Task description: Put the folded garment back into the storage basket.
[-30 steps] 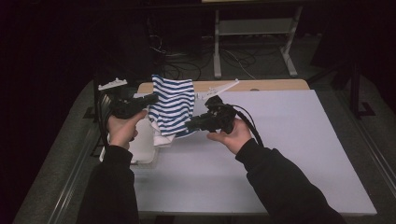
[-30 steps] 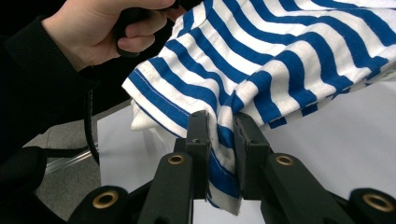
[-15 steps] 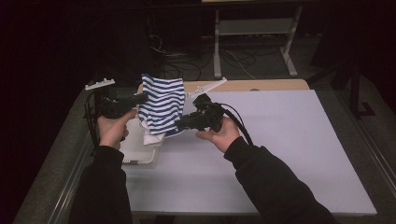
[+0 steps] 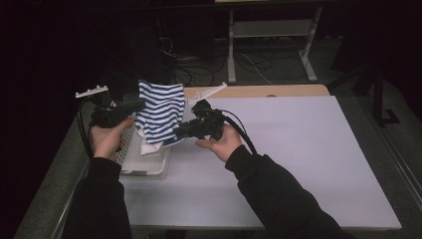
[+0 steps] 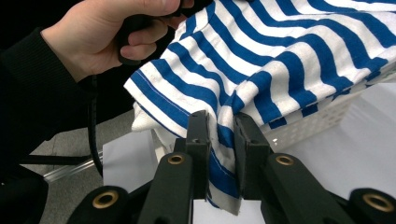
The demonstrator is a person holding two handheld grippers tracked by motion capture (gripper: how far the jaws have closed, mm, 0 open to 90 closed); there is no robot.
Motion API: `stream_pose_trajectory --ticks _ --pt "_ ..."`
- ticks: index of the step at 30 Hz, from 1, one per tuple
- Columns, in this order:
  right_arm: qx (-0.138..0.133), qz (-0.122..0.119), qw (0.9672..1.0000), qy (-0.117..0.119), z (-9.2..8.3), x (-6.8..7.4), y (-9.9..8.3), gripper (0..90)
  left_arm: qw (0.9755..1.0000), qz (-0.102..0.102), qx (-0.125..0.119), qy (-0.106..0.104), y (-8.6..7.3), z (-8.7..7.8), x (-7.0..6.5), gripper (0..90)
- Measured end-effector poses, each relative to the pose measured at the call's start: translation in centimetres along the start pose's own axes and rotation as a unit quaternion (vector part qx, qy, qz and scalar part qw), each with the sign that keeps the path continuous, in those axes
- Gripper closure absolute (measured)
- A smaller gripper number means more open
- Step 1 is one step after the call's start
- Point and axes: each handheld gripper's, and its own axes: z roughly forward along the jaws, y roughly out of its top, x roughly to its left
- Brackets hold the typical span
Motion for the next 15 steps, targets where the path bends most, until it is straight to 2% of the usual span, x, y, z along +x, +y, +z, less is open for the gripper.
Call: stream_pose_trajectory --ticks 9,15 --pt "0.000 -0.001 1.0000 0.004 1.6 0.7 0.7 76.7 0.9996 0.020 -0.007 0.018 0.2 -1.3 0.8 82.8" --pt "0.001 -0.001 1.0000 0.004 2.5 0.9 1.1 76.7 0.9992 0.024 -0.003 0.032 0.4 -1.9 1.6 82.8"
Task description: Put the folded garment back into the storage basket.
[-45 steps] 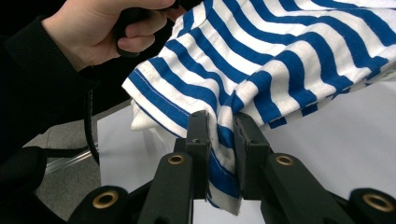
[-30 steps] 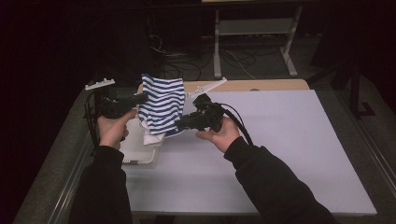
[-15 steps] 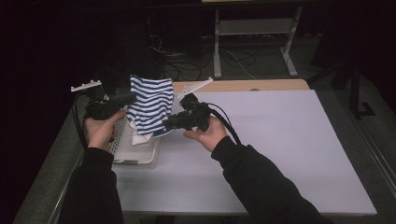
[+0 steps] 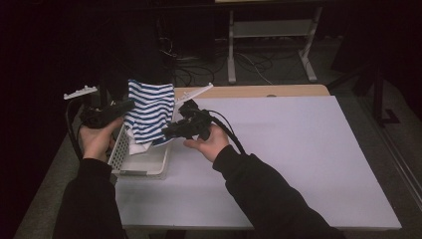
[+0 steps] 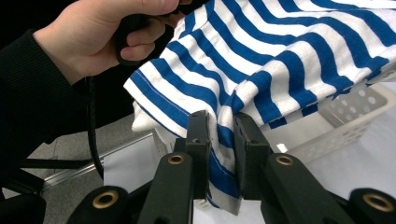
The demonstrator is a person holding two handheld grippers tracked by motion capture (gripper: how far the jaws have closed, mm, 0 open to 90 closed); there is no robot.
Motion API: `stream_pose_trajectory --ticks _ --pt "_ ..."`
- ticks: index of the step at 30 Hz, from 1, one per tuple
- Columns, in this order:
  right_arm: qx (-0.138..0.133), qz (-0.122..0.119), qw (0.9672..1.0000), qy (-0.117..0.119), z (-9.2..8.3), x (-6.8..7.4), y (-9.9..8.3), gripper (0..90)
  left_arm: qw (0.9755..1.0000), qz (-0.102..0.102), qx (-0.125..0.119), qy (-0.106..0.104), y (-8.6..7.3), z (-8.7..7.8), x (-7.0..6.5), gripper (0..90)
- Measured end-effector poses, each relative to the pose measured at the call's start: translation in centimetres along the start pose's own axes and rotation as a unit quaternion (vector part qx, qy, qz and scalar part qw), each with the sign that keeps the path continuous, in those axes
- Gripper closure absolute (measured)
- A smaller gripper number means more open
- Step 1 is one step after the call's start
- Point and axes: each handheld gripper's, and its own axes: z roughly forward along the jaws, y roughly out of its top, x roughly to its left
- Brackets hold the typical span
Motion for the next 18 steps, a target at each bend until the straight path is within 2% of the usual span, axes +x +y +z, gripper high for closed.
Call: stream_pose_trajectory --ticks 8,18 --pt "-0.006 0.002 1.0000 0.006 1.8 0.3 0.4 76.7 0.9998 0.005 0.001 0.018 -0.1 -0.6 1.2 82.8" --pt "-0.013 0.009 0.9998 0.010 3.9 0.5 0.1 76.7 0.9995 0.007 0.003 0.031 -0.7 -0.9 2.6 82.8"
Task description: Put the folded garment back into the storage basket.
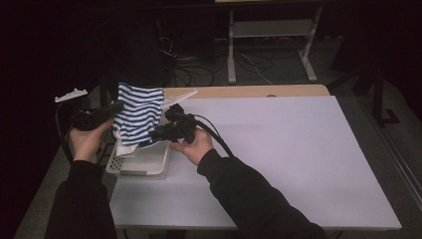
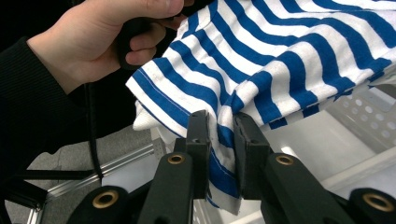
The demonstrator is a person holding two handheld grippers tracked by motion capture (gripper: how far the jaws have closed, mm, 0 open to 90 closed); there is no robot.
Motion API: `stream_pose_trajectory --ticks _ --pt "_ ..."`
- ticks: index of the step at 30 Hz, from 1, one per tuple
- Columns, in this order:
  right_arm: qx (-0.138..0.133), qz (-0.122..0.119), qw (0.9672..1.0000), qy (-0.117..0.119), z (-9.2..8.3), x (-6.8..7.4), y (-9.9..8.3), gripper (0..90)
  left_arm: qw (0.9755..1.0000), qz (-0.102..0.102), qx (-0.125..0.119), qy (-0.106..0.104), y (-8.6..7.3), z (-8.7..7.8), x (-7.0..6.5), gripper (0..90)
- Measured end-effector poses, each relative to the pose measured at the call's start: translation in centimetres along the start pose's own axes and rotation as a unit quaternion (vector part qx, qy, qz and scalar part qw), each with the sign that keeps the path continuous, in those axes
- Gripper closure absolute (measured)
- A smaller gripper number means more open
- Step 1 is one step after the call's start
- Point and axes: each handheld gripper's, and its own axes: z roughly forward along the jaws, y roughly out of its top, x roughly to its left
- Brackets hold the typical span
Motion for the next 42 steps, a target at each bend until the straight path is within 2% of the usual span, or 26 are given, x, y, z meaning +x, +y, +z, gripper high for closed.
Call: stream_pose_trajectory --ticks 5,10,19,28,35,42 --pt "0.001 0.003 1.0000 0.000 0.8 0.0 -0.3 76.7 1.0000 -0.003 -0.001 0.002 -0.7 0.2 0.8 82.8" --pt "0.001 0.007 1.0000 -0.001 1.6 -0.2 -0.7 76.8 0.9999 -0.015 -0.004 0.007 -1.6 0.6 1.3 82.8" --pt "-0.003 0.026 0.9996 0.002 3.0 -0.8 -1.8 76.7 0.9997 -0.019 0.004 0.014 -2.3 1.1 2.0 82.8" --pt "-0.001 0.038 0.9993 0.003 4.0 -1.1 -2.9 76.7 0.9995 -0.022 0.017 0.015 -3.1 1.7 2.4 82.8" --pt "0.003 0.046 0.9989 0.003 4.9 -1.3 -4.0 76.7 0.9991 -0.009 0.037 0.019 -3.6 2.6 2.6 82.8" --pt "0.009 0.056 0.9984 0.005 5.5 -1.4 -4.6 76.7 0.9983 -0.014 0.052 0.022 -4.2 3.5 2.8 82.6"
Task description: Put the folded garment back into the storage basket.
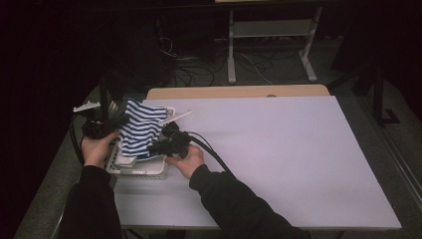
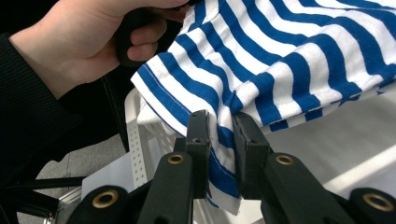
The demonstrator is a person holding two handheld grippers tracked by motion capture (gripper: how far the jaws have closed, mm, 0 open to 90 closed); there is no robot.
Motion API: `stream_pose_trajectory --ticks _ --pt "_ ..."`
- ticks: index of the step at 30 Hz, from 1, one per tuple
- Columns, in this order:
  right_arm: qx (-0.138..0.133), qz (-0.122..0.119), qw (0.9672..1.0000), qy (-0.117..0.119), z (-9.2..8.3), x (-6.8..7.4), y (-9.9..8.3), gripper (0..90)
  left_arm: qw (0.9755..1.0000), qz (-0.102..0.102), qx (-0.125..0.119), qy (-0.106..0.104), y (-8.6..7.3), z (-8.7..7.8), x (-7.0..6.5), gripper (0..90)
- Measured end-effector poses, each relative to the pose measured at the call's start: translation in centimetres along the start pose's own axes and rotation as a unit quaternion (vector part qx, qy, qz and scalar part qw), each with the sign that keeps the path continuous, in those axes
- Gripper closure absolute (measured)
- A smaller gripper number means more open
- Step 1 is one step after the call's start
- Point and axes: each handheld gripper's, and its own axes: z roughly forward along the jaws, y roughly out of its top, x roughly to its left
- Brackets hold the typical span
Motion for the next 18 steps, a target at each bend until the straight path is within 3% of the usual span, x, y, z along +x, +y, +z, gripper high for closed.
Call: stream_pose_trajectory --ticks 15,18 --pt "0.018 0.013 0.9998 0.001 1.0 -0.6 -1.0 76.0 0.9991 0.006 0.043 0.006 -0.4 1.2 0.1 82.0" --pt "0.029 0.020 0.9993 0.011 1.2 -0.8 -1.0 69.8 0.9968 0.009 0.078 0.013 -0.3 1.5 0.0 73.8"
